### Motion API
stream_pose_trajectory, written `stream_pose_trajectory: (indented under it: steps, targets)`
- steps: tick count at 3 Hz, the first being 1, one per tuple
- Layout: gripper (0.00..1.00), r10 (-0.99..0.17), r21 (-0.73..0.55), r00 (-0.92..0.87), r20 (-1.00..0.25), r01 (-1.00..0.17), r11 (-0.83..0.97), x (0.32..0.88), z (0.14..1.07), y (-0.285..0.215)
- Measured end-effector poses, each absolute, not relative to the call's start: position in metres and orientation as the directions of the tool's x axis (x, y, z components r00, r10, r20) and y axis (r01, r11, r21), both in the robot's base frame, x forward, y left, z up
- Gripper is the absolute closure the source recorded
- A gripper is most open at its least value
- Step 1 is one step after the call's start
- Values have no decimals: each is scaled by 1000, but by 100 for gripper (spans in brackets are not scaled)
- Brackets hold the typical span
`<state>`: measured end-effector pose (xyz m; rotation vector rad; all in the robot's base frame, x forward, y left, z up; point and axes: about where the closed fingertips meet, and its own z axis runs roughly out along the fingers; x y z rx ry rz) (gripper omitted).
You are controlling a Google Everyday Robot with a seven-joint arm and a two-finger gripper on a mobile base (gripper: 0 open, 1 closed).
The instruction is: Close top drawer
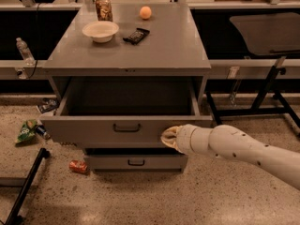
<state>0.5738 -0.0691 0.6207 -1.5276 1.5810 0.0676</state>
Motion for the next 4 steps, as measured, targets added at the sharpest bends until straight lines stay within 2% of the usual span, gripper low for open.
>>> stream_pose_trajectory:
  steps: [2, 4]
  targets:
    - [100, -766, -631, 285, -576, -751, 194, 642, 623, -62]
    - [100, -773, -674, 333, -539, -721, 159, 682, 634, -62]
